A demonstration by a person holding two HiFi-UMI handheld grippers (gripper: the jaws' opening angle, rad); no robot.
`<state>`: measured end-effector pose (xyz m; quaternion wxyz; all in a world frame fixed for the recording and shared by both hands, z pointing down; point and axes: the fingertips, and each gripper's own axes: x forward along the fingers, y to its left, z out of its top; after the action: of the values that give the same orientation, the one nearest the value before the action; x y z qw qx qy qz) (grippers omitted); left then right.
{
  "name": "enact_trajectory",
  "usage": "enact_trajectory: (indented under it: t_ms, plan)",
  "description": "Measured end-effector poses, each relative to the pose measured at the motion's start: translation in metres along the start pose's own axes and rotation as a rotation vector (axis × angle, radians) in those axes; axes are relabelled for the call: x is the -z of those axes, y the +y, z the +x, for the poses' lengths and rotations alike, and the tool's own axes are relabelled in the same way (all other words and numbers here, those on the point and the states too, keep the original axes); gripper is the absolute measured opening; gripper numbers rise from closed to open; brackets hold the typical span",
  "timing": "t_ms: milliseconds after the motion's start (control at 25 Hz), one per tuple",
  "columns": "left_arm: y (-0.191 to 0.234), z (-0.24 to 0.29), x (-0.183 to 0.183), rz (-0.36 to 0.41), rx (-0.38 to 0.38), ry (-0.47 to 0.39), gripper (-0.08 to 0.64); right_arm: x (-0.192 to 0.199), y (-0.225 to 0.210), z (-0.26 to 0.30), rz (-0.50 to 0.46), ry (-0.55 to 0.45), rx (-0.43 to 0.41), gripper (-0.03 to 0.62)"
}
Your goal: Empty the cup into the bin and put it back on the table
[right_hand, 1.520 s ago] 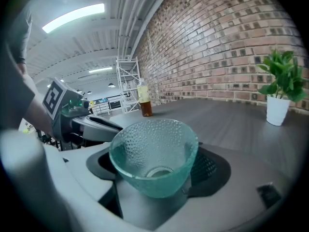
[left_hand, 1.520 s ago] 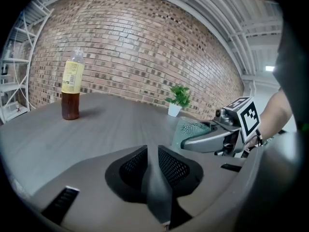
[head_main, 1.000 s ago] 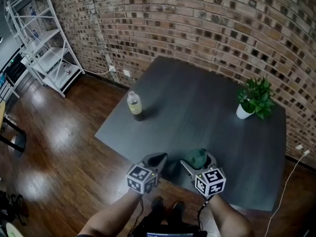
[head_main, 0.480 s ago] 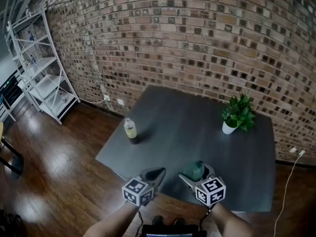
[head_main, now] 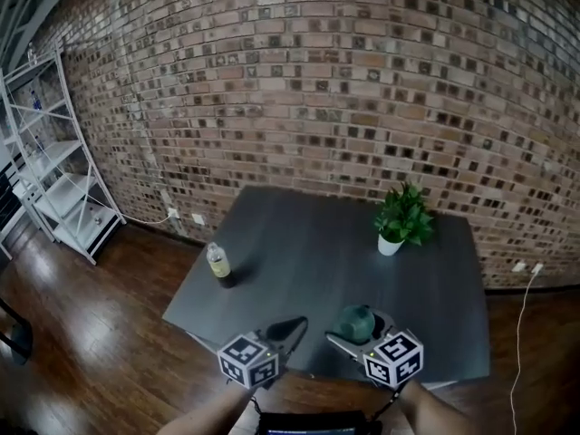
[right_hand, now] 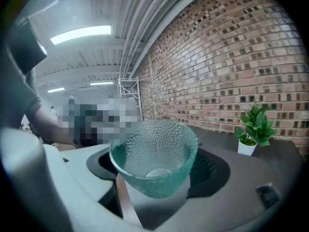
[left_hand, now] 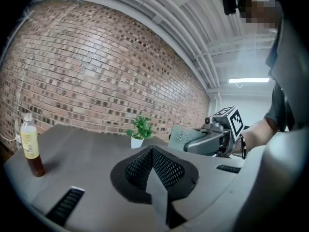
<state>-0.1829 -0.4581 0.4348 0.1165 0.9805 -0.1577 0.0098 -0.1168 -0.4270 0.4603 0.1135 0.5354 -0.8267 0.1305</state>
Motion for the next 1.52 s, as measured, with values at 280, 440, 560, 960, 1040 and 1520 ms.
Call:
enact_trajectory:
  t_ms: [280,440,560,960,1040,1520]
  plan:
    - [-0.052,0.035,-0.016,0.046,0.175,0.004,0.002,-0.017,-0.012,-0.055,-0.001,-0.031,0.09,0.402]
    - [-0.082,0.051,-0.022,0.045,0.261,-0.004,0.002,-0.014,-0.023,-0.09,0.005,-0.029,0.179,0.4]
    - [-0.112,0.065,-0.029,0.067,0.345,0.006,0.002,-0.01,-0.031,-0.119,0.034,-0.034,0.259,0.4]
    - [-0.211,0.1,-0.013,0.13,0.603,0.045,0.002,0.024,-0.043,-0.24,0.116,-0.041,0.507,0.4]
    - [-0.24,0.106,-0.006,0.149,0.66,0.064,0.002,0.03,-0.047,-0.268,0.122,-0.045,0.548,0.4]
    - [-0.437,0.15,0.02,0.146,0.865,0.087,0.002,0.07,-0.064,-0.459,0.172,-0.072,0.698,0.4]
